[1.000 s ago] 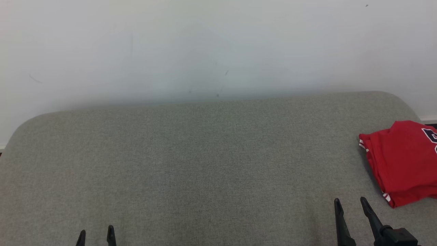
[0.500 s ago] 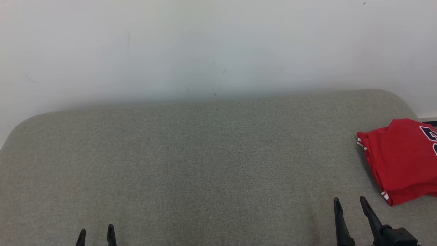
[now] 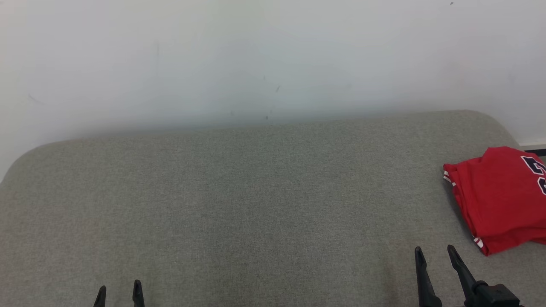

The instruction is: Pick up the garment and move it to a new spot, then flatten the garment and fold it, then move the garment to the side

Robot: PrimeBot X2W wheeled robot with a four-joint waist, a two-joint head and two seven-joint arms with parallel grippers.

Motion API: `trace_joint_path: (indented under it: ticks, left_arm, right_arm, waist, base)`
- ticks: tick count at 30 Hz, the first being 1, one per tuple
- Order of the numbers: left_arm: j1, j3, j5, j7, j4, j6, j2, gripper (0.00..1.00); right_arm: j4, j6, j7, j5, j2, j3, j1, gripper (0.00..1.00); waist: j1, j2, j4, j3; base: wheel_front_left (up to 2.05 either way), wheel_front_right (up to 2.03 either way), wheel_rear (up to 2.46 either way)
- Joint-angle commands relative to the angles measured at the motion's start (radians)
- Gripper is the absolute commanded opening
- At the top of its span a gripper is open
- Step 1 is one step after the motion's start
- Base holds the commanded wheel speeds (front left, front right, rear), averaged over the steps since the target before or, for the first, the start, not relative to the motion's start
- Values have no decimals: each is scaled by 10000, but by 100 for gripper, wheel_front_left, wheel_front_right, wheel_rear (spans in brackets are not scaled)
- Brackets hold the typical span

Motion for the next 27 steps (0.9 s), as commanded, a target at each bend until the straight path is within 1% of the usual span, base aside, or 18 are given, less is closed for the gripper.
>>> trace_joint_path:
  ticks: [1,8,9,12,14,27]
  left_arm:
    - [-102,19,-69,-26,-14,-12,-18,100]
    - [-118,-18,-93,-26,27,-2,-18,100]
    - [-71,-15,-36,5,37,1,-2,0]
    - [53,-29,-28,22,334,2,-27,0]
    - [-28,22,-201,108,386,-3,-27,0]
    - [-421,53,-2668,749,358,-65,-22,0]
  right_arm:
    - [-1,-5,-36,51,27,8,-2,100]
    - [-49,-5,-36,23,28,-22,9,100]
    - [-1,0,3,9,4,-12,-4,0]
    - [292,0,42,5,15,-9,117,0]
    - [318,0,112,198,17,-46,65,0]
    - [259,0,756,2783,43,-211,-237,0]
  waist:
    - [0,0,-8,1]
    - [0,0,-25,1]
    - [0,0,-26,2]
    - [0,0,-27,2]
    - [0,0,-22,6]
    - [0,0,42,68]
  base:
    - [0,0,0]
    - [0,0,0]
    - [0,0,0]
    - [0,0,0]
    - [0,0,0]
    - [0,0,0]
